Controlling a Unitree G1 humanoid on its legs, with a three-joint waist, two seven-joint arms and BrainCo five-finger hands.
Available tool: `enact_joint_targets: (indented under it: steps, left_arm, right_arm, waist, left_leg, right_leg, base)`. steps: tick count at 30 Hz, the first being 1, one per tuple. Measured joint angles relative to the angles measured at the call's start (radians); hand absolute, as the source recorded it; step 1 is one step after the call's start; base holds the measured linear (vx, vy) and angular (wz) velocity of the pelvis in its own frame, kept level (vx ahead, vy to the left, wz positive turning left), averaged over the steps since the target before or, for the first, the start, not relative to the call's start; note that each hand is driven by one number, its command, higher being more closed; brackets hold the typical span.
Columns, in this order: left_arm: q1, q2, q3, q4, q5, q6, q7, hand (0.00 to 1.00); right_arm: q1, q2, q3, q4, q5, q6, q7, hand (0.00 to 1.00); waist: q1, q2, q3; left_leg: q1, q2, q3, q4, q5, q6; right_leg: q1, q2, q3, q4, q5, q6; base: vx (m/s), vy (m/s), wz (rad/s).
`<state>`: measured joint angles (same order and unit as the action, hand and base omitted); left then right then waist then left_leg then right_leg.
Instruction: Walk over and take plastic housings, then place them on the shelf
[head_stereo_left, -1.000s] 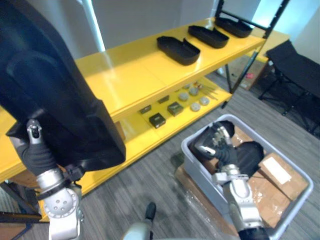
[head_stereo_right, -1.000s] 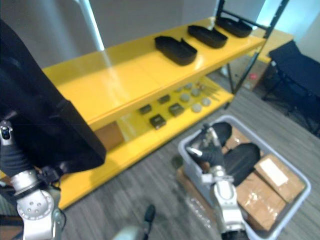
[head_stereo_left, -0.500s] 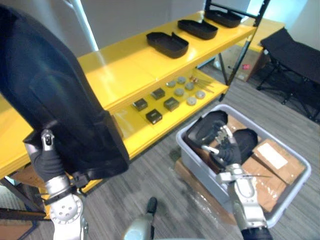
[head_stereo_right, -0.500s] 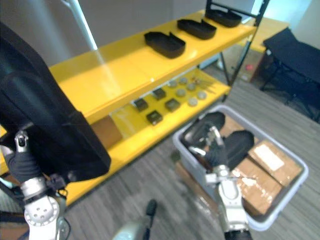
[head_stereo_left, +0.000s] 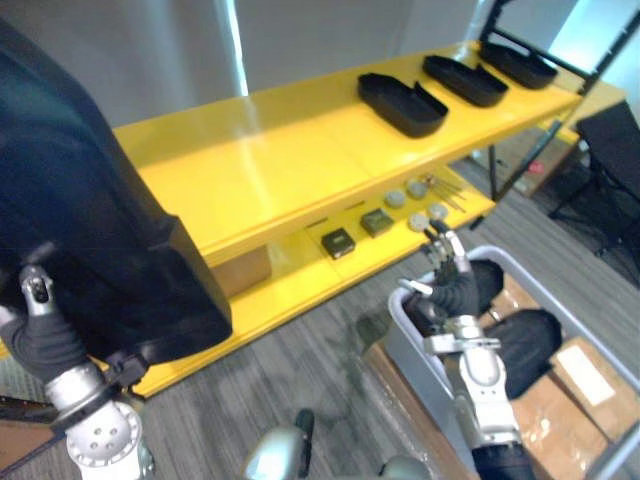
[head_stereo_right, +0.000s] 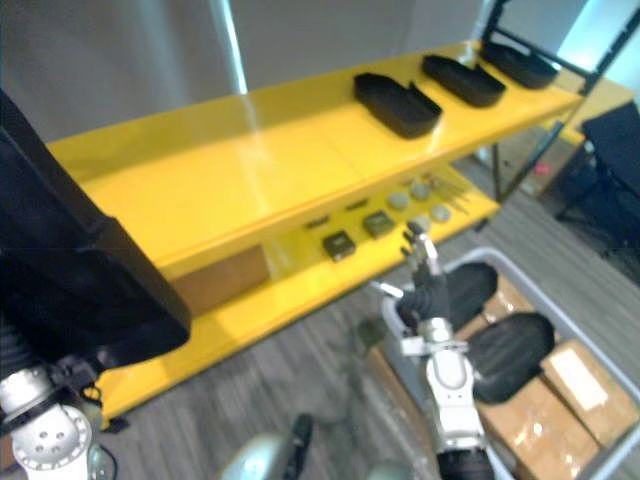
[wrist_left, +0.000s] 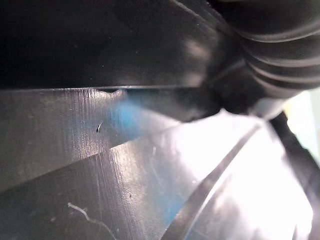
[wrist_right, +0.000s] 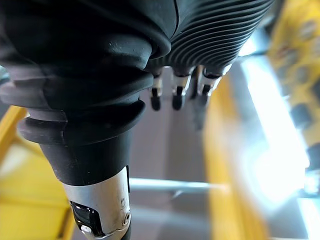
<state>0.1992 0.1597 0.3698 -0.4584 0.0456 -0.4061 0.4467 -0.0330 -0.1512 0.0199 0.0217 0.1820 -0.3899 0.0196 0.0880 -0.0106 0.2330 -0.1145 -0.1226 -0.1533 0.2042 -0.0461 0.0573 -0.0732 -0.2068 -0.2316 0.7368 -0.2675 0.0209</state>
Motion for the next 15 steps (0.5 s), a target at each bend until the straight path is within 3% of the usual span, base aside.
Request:
enact_joint_targets:
  steps: [1, 3, 4, 6, 9, 10, 11, 12, 15]
  left_arm:
    - [-0.041, 0.015, -0.003, 0.031, -0.002, 0.003, 0.010, 1.00]
    - [-0.082, 0.034, -0.020, 0.076, -0.010, 0.015, 0.015, 1.00]
    - [-0.102, 0.036, -0.047, 0.107, -0.010, 0.033, 0.017, 1.00]
    - [-0.073, 0.030, -0.065, 0.108, -0.008, 0.050, 0.017, 1.00]
    - [-0.013, 0.027, -0.071, 0.101, -0.004, 0.071, 0.018, 1.00]
    - [0.007, -0.001, -0.075, 0.102, -0.005, 0.081, 0.016, 1.00]
    - [0.018, -0.012, -0.074, 0.101, -0.006, 0.081, 0.016, 1.00]
    - [0.041, -0.027, -0.071, 0.099, -0.009, 0.080, 0.016, 1.00]
    - [0.038, -0.069, -0.079, 0.099, -0.007, 0.074, -0.005, 1.00]
  right_arm:
    - [-0.004, -0.018, -0.005, -0.012, 0.000, 0.000, 0.001, 0.00]
    - [-0.012, -0.041, -0.019, -0.023, 0.005, 0.000, 0.001, 0.00]
    - [-0.013, -0.059, -0.036, -0.027, 0.023, 0.000, 0.005, 0.00]
    - [-0.014, -0.063, -0.040, -0.033, 0.062, 0.000, 0.019, 0.00]
    - [-0.049, -0.065, -0.037, -0.036, 0.103, 0.001, 0.070, 0.00]
    - [-0.073, -0.080, -0.037, -0.024, 0.123, 0.003, 0.085, 0.00]
    - [-0.084, -0.086, -0.038, -0.018, 0.128, 0.003, 0.091, 0.00]
    - [-0.107, -0.094, -0.038, 0.000, 0.129, 0.004, 0.098, 0.00]
    - [-0.097, -0.096, -0.068, 0.004, 0.127, 0.005, 0.082, 0.00]
  waist:
    - [-0.008, 0.006, -0.004]
    - [-0.025, 0.007, -0.015]
    - [-0.036, 0.000, -0.020]
    - [-0.032, -0.011, -0.040]
    - [0.000, -0.035, -0.076]
    - [0.001, -0.008, -0.086]
    - [0.005, 0.002, -0.092]
    - [0.016, 0.022, -0.103]
    - [-0.006, 0.049, -0.119]
  left_leg:
    - [0.021, -0.002, -0.040, -0.009, 0.000, 0.000]
    - [0.035, -0.018, -0.100, -0.014, -0.001, -0.003]
    - [0.063, -0.043, -0.154, -0.022, -0.003, -0.007]
    - [0.082, -0.065, -0.193, -0.028, -0.012, -0.018]
    - [0.095, -0.087, -0.223, -0.013, -0.043, -0.056]
    - [0.088, -0.060, -0.207, 0.009, -0.070, -0.066]
    - [0.076, -0.041, -0.173, 0.018, -0.086, -0.063]
    - [0.067, 0.002, -0.102, 0.023, -0.107, -0.049]
    - [0.042, 0.130, 0.187, 0.030, -0.113, -0.051]
  right_leg:
    - [-0.019, 0.047, 0.056, -0.116, -0.008, 0.006]
    - [-0.043, 0.084, 0.155, -0.236, 0.004, 0.026]
    - [-0.048, 0.087, 0.218, -0.301, 0.024, 0.059]
    - [-0.043, 0.069, 0.230, -0.363, 0.044, 0.079]
    - [0.025, 0.062, 0.190, -0.511, 0.161, 0.052]
    - [0.062, 0.079, 0.144, -0.553, 0.184, 0.067]
    - [0.077, 0.089, 0.132, -0.577, 0.189, 0.061]
    - [0.100, 0.110, 0.106, -0.611, 0.195, 0.052]
    - [0.156, 0.120, -0.014, -0.645, 0.194, 0.048]
  base:
    - [0.21, -0.023, 0.98]
    - [0.18, -0.063, 1.22]
    - [0.21, -0.110, 1.35]
    - [0.26, -0.199, 0.95]
    - [0.29, -0.267, 0.75]
    - [0.17, -0.171, 0.68]
    - [0.19, -0.173, 0.63]
    - [0.16, -0.145, 0.68]
    - [0.14, -0.137, 0.97]
